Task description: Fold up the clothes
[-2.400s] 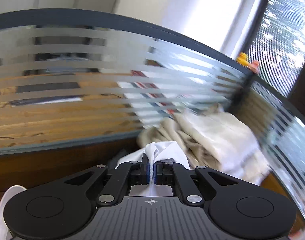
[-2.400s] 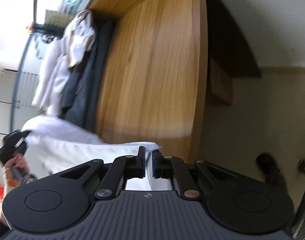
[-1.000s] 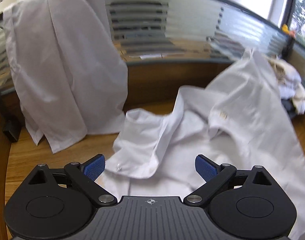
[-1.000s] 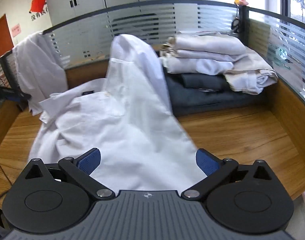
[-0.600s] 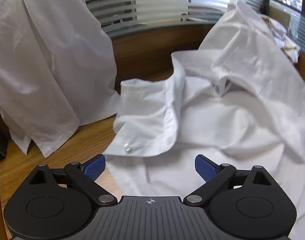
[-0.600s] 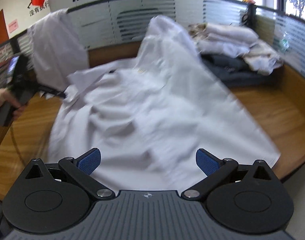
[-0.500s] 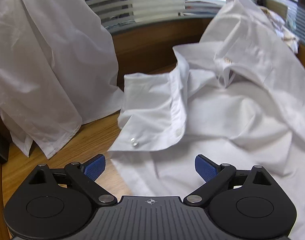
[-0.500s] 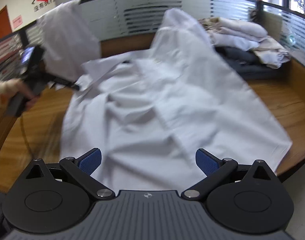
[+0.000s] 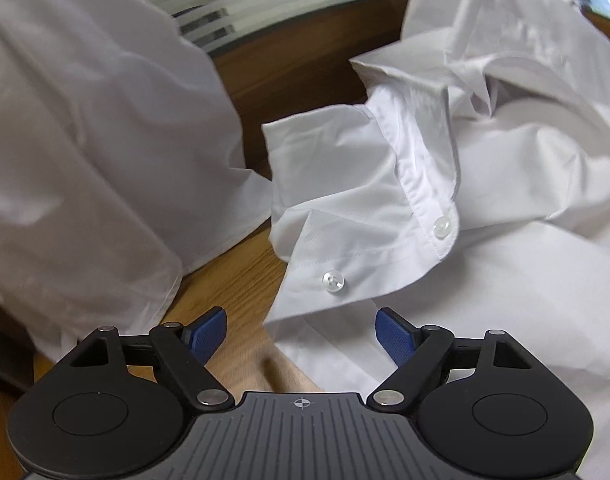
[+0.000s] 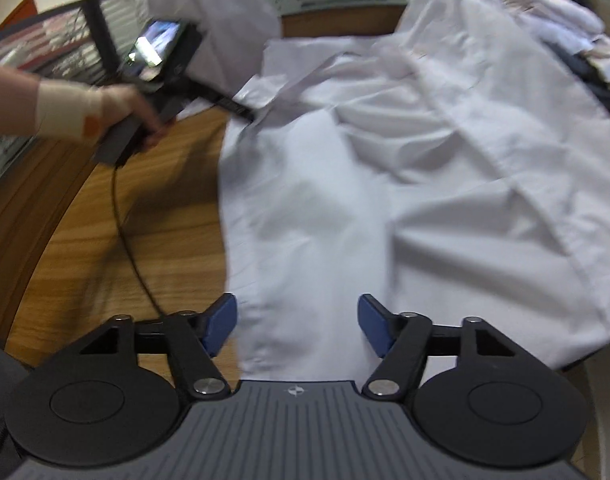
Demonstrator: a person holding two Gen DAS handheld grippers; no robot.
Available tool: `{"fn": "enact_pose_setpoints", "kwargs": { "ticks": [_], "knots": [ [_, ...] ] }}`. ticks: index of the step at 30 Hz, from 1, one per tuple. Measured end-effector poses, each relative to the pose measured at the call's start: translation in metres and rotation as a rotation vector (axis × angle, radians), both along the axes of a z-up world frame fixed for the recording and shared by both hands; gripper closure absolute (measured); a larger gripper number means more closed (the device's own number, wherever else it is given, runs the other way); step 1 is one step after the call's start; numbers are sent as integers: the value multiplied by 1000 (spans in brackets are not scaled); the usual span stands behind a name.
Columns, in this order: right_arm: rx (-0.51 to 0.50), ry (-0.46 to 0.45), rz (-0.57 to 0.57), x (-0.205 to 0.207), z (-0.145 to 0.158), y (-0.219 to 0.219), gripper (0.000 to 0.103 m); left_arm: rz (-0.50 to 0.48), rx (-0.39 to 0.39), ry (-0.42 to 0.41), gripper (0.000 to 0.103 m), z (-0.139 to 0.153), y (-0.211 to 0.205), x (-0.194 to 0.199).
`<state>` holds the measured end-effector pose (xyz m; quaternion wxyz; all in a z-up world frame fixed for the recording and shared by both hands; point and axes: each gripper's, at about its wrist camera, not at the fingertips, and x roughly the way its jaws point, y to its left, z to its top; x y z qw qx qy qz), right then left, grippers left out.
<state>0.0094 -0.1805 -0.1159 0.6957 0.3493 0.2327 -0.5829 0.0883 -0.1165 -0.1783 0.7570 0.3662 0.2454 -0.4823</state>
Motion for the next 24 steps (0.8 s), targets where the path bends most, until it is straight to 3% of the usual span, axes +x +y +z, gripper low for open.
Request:
{"fn": "enact_pose_setpoints", "kwargs": {
  "ticks": [4, 6, 8, 11, 13, 14, 19, 24],
  "knots": [
    [33, 46, 117, 34, -13, -15, 31, -10, -6, -16, 25, -2, -13, 6],
    [42, 102, 158, 48, -18, -21, 31, -11, -16, -6, 39, 0, -16, 9],
    [46, 133, 150, 50, -20, -24, 35, -9, -19, 22, 76, 5, -19, 12],
    [51, 180, 137, 53, -24, -29, 65, -1, -24, 109, 100, 19, -21, 17],
    [54, 157, 86, 43, -22, -29, 87, 3, -64, 134, 100, 37, -18, 16],
    [54, 127, 45, 34, -20, -28, 90, 12, -87, 148, 100, 47, -17, 17],
    [-14, 40, -118, -8, 14, -14, 93, 59, -230, 262, 100, 105, -15, 22],
    [-141, 48, -261, -51, 71, 4, 93, 28, -382, 344, 100, 170, -34, 18]
  ]
}}
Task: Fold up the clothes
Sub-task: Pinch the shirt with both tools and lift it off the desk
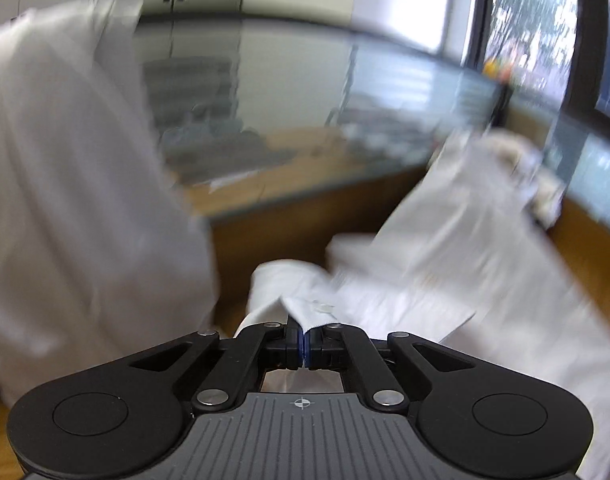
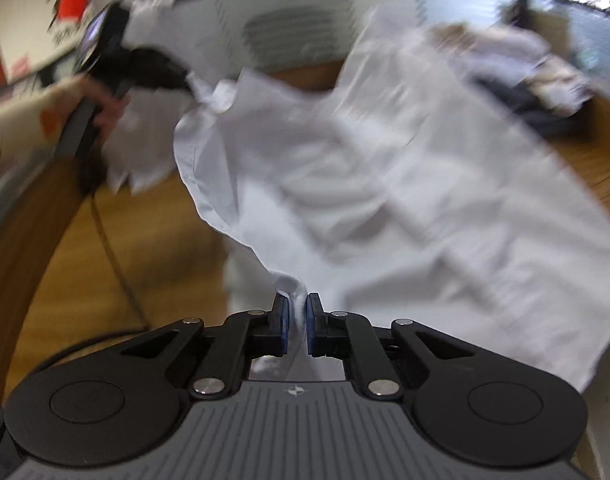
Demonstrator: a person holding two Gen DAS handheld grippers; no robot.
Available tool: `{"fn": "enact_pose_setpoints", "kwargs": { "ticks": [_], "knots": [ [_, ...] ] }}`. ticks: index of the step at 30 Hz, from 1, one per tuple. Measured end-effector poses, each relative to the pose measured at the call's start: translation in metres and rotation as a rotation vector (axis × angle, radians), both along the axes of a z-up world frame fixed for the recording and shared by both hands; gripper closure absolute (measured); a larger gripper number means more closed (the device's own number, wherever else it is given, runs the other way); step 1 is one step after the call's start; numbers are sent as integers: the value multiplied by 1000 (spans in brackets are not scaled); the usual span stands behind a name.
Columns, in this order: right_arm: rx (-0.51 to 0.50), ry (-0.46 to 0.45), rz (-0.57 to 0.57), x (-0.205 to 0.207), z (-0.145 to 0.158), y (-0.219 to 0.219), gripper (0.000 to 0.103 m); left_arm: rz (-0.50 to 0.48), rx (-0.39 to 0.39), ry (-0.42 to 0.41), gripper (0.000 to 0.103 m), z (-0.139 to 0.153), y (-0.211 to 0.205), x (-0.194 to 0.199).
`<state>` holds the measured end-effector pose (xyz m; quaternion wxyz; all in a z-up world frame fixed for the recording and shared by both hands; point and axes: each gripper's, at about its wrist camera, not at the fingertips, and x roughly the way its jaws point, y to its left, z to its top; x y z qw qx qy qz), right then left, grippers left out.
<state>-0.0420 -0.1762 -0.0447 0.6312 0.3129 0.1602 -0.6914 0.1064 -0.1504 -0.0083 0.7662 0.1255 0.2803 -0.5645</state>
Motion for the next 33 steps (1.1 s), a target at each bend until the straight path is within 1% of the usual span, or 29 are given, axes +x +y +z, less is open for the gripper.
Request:
{"fn": "enact_pose_setpoints", "kwargs": {
  "ticks": [2, 5, 7, 11, 13, 14, 18, 21, 24, 25, 26, 27, 29, 30, 31, 32, 33],
  "knots": [
    [-50, 21, -57, -22, 22, 3, 93, -20, -48, 15, 100, 22, -20, -3],
    [-107, 70, -136, -59, 49, 2, 93, -63, -88, 38, 100, 43, -57, -13],
    [-117, 92, -180, -86, 60, -2, 93, -90, -86, 35, 100, 48, -87, -21],
    [-75, 116, -251, -140, 59, -21, 93, -123, -64, 34, 100, 38, -140, -40],
    [-28, 114, -279, -166, 47, -32, 93, -136, -48, 42, 100, 28, -162, -48],
    [9, 102, -275, -177, 40, -37, 93, -143, -37, 43, 100, 21, -171, -52],
    [121, 111, -292, -216, -1, -61, 94, -184, 21, 37, 100, -8, -210, -70],
    [223, 116, -272, -235, -32, -76, 93, -228, 72, 28, 99, -30, -235, -81],
    [278, 94, -281, -247, -57, -85, 93, -275, 109, 23, 97, -41, -249, -89],
    [287, 75, -284, -251, -63, -87, 93, -291, 114, 21, 90, -42, -250, -91],
    [289, 66, -287, -251, -65, -87, 93, -310, 114, 27, 78, -40, -248, -92],
    [291, 56, -290, -251, -67, -87, 93, -330, 109, 38, 70, -37, -245, -93],
    [294, 36, -296, -252, -70, -88, 92, -355, 87, 51, 27, -27, -235, -93],
    [294, 27, -299, -253, -71, -88, 90, -362, 69, 51, 21, -20, -227, -93],
    [284, 21, -302, -252, -67, -87, 85, -368, 50, 47, 16, -13, -218, -93],
    [274, 14, -297, -251, -61, -85, 82, -376, 33, 48, 16, -5, -207, -92],
    [262, 16, -302, -250, -54, -82, 76, -381, 24, 52, 15, 4, -197, -91]
  ]
}}
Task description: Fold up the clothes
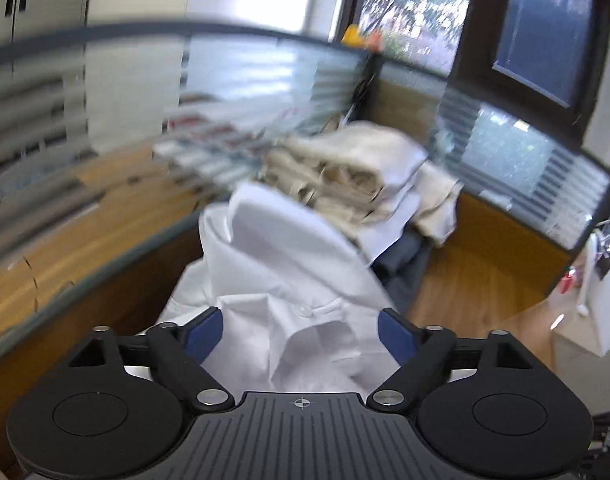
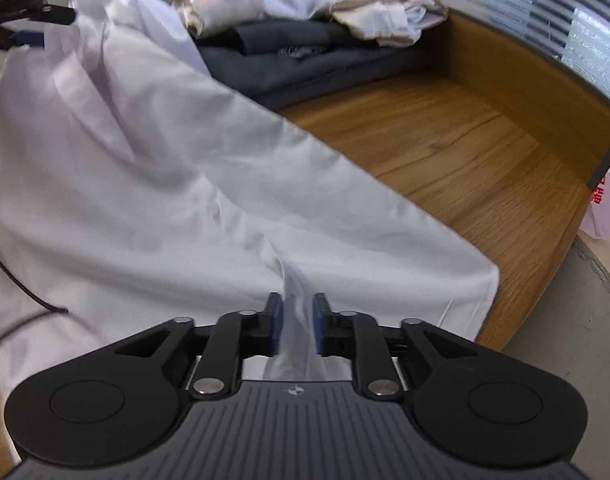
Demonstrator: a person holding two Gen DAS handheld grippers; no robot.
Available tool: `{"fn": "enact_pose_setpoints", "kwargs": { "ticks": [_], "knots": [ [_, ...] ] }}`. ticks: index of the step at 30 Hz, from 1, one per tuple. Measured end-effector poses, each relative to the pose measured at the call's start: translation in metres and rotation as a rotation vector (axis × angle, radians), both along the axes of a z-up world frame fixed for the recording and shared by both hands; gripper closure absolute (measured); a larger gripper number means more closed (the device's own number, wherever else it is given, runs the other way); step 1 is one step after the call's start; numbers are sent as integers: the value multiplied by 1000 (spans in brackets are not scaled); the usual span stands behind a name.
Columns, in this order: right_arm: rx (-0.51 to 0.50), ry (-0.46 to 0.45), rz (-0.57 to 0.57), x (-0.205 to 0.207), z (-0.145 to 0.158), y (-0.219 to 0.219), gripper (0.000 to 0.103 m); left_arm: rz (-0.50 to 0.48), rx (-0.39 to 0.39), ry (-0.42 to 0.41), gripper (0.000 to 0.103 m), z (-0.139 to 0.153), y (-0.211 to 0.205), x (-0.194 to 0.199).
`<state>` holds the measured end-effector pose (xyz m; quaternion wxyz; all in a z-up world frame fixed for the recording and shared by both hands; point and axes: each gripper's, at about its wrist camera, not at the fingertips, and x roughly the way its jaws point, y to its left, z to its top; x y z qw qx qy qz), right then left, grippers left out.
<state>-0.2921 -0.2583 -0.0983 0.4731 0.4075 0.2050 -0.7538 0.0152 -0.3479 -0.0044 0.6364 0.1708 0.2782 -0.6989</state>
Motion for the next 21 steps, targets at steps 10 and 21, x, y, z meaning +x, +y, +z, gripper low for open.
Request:
{"fn": "enact_pose_setpoints", "kwargs": {
  "ticks": [10, 21],
  "knots": [
    [-85, -7, 137, 45, 76, 16, 48, 147, 33, 75, 12, 44, 108, 24],
    [-78, -75, 460, 113, 110, -34, 42, 292, 117, 113, 12, 18, 187, 25]
  ]
}}
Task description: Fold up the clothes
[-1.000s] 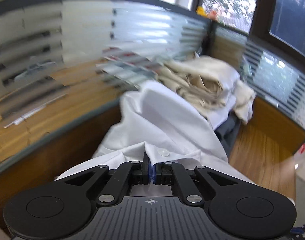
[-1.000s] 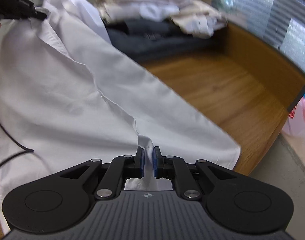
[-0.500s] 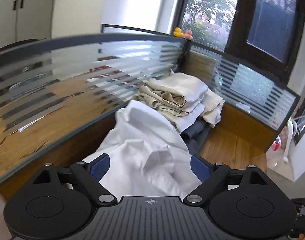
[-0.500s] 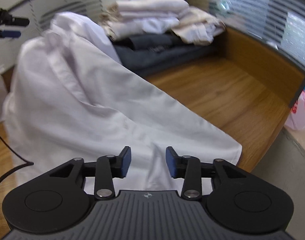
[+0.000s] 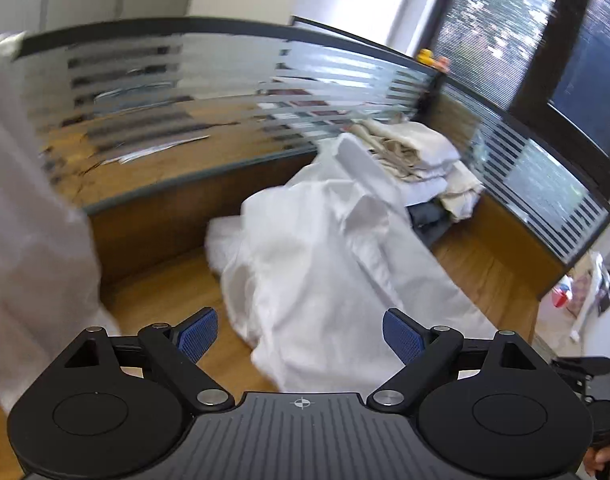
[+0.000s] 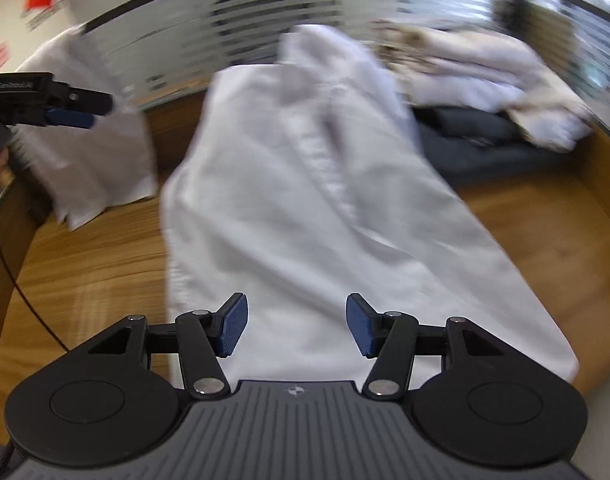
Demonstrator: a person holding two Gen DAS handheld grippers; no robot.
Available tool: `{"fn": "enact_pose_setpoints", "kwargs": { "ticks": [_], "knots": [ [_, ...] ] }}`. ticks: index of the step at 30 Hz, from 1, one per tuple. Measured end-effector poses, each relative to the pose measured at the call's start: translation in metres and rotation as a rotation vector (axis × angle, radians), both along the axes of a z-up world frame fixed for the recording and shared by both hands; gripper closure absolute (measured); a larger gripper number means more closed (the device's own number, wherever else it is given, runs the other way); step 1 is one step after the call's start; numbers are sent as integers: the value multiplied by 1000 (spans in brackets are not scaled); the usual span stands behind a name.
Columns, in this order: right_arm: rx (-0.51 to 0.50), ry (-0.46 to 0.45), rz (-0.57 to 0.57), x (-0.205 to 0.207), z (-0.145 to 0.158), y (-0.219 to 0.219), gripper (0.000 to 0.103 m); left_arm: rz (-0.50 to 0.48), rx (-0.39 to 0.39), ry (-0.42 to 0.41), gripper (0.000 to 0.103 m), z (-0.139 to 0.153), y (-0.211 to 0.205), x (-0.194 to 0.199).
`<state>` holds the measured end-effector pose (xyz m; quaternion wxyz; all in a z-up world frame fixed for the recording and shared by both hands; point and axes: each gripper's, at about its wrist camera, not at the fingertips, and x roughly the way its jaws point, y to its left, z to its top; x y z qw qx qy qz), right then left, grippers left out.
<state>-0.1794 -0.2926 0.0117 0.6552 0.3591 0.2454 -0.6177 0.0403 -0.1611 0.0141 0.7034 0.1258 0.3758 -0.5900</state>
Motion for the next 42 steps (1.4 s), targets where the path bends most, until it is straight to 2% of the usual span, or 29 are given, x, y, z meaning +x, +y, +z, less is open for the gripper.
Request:
{"fn": "enact_pose_setpoints", "kwargs": {
  "ticks": [5, 9, 13, 16, 18, 20, 21, 22, 23, 24, 27, 30, 35, 42],
  "knots": [
    [-16, 21, 165, 40, 3, -47, 42, 128, 37, 22, 12, -24, 35, 5],
    [-33, 57, 255, 72, -3, -87, 42, 218, 71, 53, 12, -43, 58, 12],
    [-29, 64, 315, 99, -18, -124, 42, 254, 112, 29, 12, -57, 76, 16],
    [-8, 54, 351, 113, -33, -147, 42, 288, 117, 33, 12, -64, 86, 19],
    [14, 81, 380, 125, -44, -159, 42, 311, 119, 38, 12, -67, 93, 22],
    [30, 117, 387, 132, -55, -167, 49, 336, 116, 48, 12, -71, 100, 24],
    [38, 136, 391, 136, -61, -171, 63, 347, 113, 53, 12, -72, 102, 24],
    [46, 154, 395, 140, -66, -175, 81, 358, 111, 56, 12, -74, 103, 25],
    [52, 167, 396, 142, -70, -178, 89, 365, 110, 55, 12, -75, 103, 25],
    [42, 156, 385, 137, -67, -178, 101, 368, 111, 51, 12, -77, 102, 24],
    [11, 123, 352, 121, -56, -175, 102, 355, 110, 43, 12, -85, 94, 21],
    [-74, 126, 314, 95, -24, -155, 102, 322, 102, 51, 12, -96, 78, 16],
    [-147, 79, 163, 34, 19, -126, 102, 223, 74, 74, 12, -121, 33, -3],
    [-177, 60, -11, -29, 38, -104, 102, 78, 60, 127, 12, -159, -46, -27]
  ]
}}
